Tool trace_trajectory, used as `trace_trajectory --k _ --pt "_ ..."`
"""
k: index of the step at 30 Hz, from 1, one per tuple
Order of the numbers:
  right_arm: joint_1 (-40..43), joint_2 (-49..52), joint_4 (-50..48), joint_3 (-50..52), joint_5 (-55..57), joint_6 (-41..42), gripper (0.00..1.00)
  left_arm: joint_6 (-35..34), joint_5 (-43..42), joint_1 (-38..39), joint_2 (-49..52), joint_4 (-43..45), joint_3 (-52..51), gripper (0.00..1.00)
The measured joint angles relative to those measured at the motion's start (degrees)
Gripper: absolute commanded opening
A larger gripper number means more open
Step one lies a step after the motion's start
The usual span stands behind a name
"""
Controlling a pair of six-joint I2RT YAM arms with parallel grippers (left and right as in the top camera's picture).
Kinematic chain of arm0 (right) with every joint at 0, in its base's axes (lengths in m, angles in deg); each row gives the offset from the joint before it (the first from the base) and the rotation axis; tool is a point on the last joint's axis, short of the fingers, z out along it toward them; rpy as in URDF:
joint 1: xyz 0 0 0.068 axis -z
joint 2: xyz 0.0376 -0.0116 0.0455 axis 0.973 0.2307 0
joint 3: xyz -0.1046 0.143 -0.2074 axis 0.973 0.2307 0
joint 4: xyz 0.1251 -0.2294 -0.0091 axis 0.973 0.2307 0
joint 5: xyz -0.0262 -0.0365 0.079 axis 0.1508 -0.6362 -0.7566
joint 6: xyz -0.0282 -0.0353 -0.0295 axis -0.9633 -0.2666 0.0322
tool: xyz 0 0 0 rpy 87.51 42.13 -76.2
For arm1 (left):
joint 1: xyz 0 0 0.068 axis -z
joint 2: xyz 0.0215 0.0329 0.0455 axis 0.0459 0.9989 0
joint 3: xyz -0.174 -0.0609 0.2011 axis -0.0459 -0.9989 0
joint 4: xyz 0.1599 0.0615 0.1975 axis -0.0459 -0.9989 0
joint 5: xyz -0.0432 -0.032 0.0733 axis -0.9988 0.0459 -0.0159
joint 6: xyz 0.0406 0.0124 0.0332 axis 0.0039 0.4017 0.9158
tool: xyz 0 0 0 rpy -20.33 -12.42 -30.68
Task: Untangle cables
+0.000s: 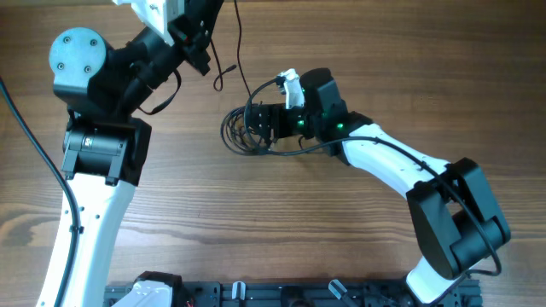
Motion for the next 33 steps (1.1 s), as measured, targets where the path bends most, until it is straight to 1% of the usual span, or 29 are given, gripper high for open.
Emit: trace_trajectory --k 5,9,15,20,23,26,31,33 --pt "-0.1 0.0 -2.6 0.0 2.9 1.2 0.74 0.0 0.0 0.0 0.0 -0.4 0.0 0.04" --pt "-0.1 0.0 -1.8 0.0 5.6 1.5 0.71 0.0 0.0 0.0 0.0 -0.5 0.0 0.04" --pt "-0.1 0.0 1.7 0.0 11.1 3.2 0.74 0.0 0.0 0.0 0.0 -1.3 0.0 0.04" --pt "-0.1 0.0 1.7 0.0 13.5 4.0 0.74 0.0 0.0 0.0 0.0 -1.8 0.0 0.04" --pt "-0.1 0.0 1.2 0.0 13.3 4.0 0.67 0.0 0.0 0.0 0.0 -1.7 0.0 0.04" --pt "-0.1 0.0 -1.0 0.0 11.5 3.8 0.64 0.0 0.0 0.0 0.0 -1.8 0.0 0.04" --pt "-0.1 0.0 -4.7 0.0 6.1 4.2 0.63 0.0 0.0 0.0 0.0 -1.8 0.0 0.04" --pt "-0.1 0.0 -4.8 0.0 4.9 4.9 0.59 0.0 0.0 0.0 0.0 -1.8 0.0 0.04"
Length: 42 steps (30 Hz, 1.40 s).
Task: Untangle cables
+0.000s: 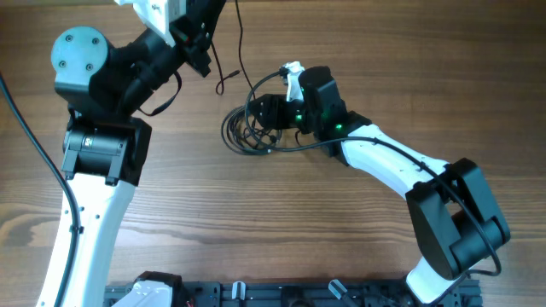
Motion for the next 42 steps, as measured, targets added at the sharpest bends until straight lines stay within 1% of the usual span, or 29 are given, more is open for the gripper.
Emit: trace_trajectory --k 2,4,5,8,12,15,17,20,33,34,36,37,38,42 --pt "-0.1 0.0 0.0 0.0 -0.7 0.6 0.5 0.0 0.0 0.0 0.0 0.0 0.0 0.04" --pt "-0.2 0.0 0.0 0.0 -0.7 0.7 0.45 0.0 0.0 0.0 0.0 0.0 0.0 0.04" --pt "-0.3 0.0 -0.2 0.0 -0.7 1.0 0.44 0.0 0.0 0.0 0.0 0.0 0.0 0.04" --pt "-0.6 0.0 -0.2 0.0 -0.7 1.2 0.33 0.0 0.0 0.0 0.0 0.0 0.0 0.04" --pt "-0.7 0.0 -0.2 0.0 -0.7 1.5 0.31 0.0 0.0 0.0 0.0 0.0 0.0 0.04" --pt "-0.7 0.0 -0.3 0.0 -0.7 1.4 0.24 0.0 0.0 0.0 0.0 0.0 0.0 0.04" --pt "-0.7 0.0 -0.2 0.0 -0.7 1.5 0.13 0.0 0.0 0.0 0.0 0.0 0.0 0.04" --pt "-0.7 0.0 0.2 0.0 -0.7 1.6 0.05 0.0 0.0 0.0 0.0 0.0 0.0 0.04" --pt "-0.7 0.0 3.3 0.0 -0.4 1.0 0.07 0.0 1.4 0.0 0.0 -1.1 0.0 0.04" --pt "-0.7 0.0 3.4 0.0 -0.4 1.0 0.08 0.0 1.9 0.0 0.0 -1.3 0.0 0.04" --pt "-0.7 0.0 3.5 0.0 -0.5 1.0 0.17 0.3 2.7 0.0 0.0 -1.8 0.0 0.04" --pt "-0.7 0.0 3.5 0.0 -0.5 0.9 0.16 0.5 3.2 0.0 0.0 -1.9 0.0 0.04" --pt "-0.7 0.0 3.5 0.0 -0.5 0.7 0.13 0.5 3.5 0.0 0.0 -2.0 0.0 0.04" --pt "-0.7 0.0 3.5 0.0 -0.7 0.6 0.1 1.2 4.3 0.0 0.2 -1.9 0.0 0.04"
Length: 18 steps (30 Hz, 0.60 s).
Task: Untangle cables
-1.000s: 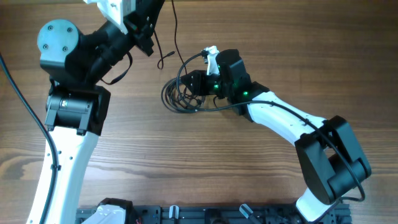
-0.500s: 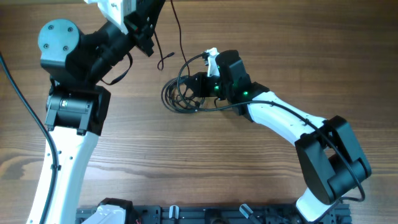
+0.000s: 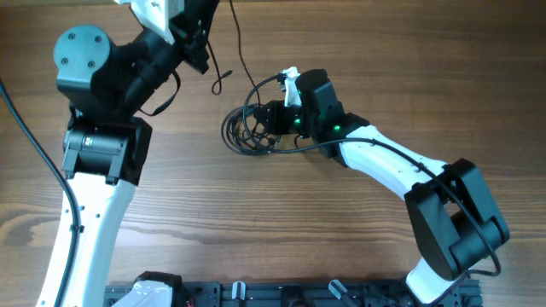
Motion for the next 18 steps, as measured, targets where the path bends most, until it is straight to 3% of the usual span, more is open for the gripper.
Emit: trace_trajectory --k 5,7,8,12,15,18 --pt "0.0 0.0 0.2 0.0 -0.2 -0.1 0.1 0.4 0.2 0.0 1.1 -0.1 0.0 0.04" --pt "0.0 0.0 0.4 0.0 -0.2 -0.2 0.28 0.4 0.3 0.0 1.5 -0.2 0.0 0.04" --pt "0.0 0.0 0.4 0.0 -0.4 -0.4 0.29 0.4 0.3 0.0 1.7 -0.2 0.0 0.04" --pt "0.0 0.0 0.4 0.0 -1.0 -0.2 0.28 0.6 1.1 0.0 1.8 -0.2 0.0 0.04" --pt "0.0 0.0 0.4 0.0 -1.0 -0.4 0.17 0.8 2.2 0.0 1.8 -1.0 0.0 0.04" --pt "0.0 0.0 0.4 0.0 -1.2 -0.2 0.14 0.8 2.8 0.0 1.8 -1.3 0.0 0.04"
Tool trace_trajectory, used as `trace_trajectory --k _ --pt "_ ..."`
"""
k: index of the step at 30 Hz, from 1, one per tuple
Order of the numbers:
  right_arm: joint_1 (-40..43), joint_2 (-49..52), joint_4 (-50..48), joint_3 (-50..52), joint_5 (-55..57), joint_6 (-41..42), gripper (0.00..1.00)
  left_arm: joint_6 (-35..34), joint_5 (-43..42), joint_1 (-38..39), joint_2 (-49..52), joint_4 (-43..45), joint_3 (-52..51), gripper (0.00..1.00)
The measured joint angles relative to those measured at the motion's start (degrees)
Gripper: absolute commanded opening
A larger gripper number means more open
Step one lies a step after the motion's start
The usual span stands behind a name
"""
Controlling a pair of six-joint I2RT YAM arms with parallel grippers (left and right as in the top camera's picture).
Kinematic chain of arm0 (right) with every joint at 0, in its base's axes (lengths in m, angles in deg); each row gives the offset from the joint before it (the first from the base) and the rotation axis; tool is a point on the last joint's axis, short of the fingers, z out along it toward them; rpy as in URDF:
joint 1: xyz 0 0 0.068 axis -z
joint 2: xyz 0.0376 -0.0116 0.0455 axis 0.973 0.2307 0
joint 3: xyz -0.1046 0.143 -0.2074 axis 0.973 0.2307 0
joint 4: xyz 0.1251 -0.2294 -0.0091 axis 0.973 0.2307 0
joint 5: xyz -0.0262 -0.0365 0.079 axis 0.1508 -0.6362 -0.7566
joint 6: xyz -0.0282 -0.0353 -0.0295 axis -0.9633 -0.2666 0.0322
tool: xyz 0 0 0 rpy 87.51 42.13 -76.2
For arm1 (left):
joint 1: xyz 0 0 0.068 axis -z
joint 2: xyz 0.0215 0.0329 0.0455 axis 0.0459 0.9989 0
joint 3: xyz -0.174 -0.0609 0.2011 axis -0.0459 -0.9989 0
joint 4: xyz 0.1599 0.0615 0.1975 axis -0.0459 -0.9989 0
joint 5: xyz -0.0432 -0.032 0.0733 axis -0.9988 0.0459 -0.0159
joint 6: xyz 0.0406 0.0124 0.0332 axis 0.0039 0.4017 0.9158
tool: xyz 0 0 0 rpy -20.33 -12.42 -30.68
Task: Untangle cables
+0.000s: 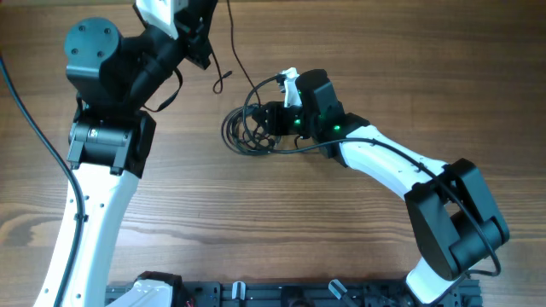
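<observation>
A coil of thin black cable (243, 132) lies on the wooden table (341, 230) at centre. One strand (234, 47) runs from the coil up to the top edge beside my left gripper (198, 43), which is partly cut off by the frame, so its jaws cannot be read. A loose plug end (218, 85) lies just below it. My right gripper (273, 118) reaches into the coil's right side, and its dark fingers look shut on strands there. A white connector (291, 78) sits at the right wrist.
My left arm's big joint (94, 47) and white link (90, 222) fill the left side. My right arm (401, 166) crosses from the lower right. A black rail (281, 294) runs along the front edge. A thick black cable (38, 145) hangs at far left.
My left arm's upper joint has shifted a little right and up. The right gripper, the coil and the loose plug end lie where they were.
My right gripper first sat lower and deeper in the coil. It then stood slightly higher and more to the right, and it has stayed at the coil's right side. The left arm has crept rightward throughout, with the strand still rising to the top edge beside it.
</observation>
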Motion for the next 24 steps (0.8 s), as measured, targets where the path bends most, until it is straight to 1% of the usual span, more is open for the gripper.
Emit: trace_trajectory --k 1,4,5,7,9,11,13,14,17,18,21,22,23,24 --pt "0.0 0.0 0.0 0.0 0.0 0.0 0.12 0.0 0.2 0.0 0.0 0.0 0.0 0.04" --pt "0.0 0.0 0.0 0.0 0.0 0.0 0.12 0.5 0.6 0.0 0.0 -0.1 0.0 0.04" --pt "0.0 0.0 0.0 0.0 0.0 0.0 0.13 0.7 1.1 0.0 0.0 -0.2 0.0 0.04" --pt "0.0 0.0 0.0 0.0 -0.1 0.0 0.18 1.0 1.8 0.0 0.0 -0.4 0.0 0.04" --pt "0.0 0.0 0.0 0.0 -0.1 0.0 0.19 1.2 2.4 0.0 0.0 -0.8 0.0 0.04" --pt "0.0 0.0 0.0 0.0 -0.2 0.0 0.19 1.6 3.2 0.0 0.0 -1.3 0.0 0.04" --pt "0.0 0.0 0.0 0.0 -0.2 0.0 0.13 2.0 3.3 0.0 0.0 -1.4 0.0 0.04" --pt "0.0 0.0 0.0 0.0 -0.2 0.0 0.12 2.2 3.5 -0.1 0.0 -1.4 0.0 0.04" --pt "0.0 0.0 0.4 0.0 -0.2 0.0 0.13 2.5 3.7 -0.6 0.0 -1.4 0.0 0.04" --pt "0.0 0.0 0.5 0.0 -0.2 0.0 0.15 2.6 3.8 -1.1 0.0 -1.4 0.0 0.04" --pt "0.0 0.0 0.5 0.0 -0.3 0.0 0.12 2.6 4.0 -2.4 0.0 -1.4 0.0 0.04" --pt "0.0 0.0 0.6 0.0 -0.2 0.0 0.13 2.6 4.1 -2.8 0.0 -1.4 0.0 0.04" --pt "0.0 0.0 0.8 0.0 -0.3 0.0 0.2 2.6 4.1 -3.2 0.0 -1.4 0.0 0.04" --pt "0.0 0.0 0.9 0.0 -0.3 0.0 0.24 2.6 4.2 -3.7 0.0 -1.4 0.0 0.04"
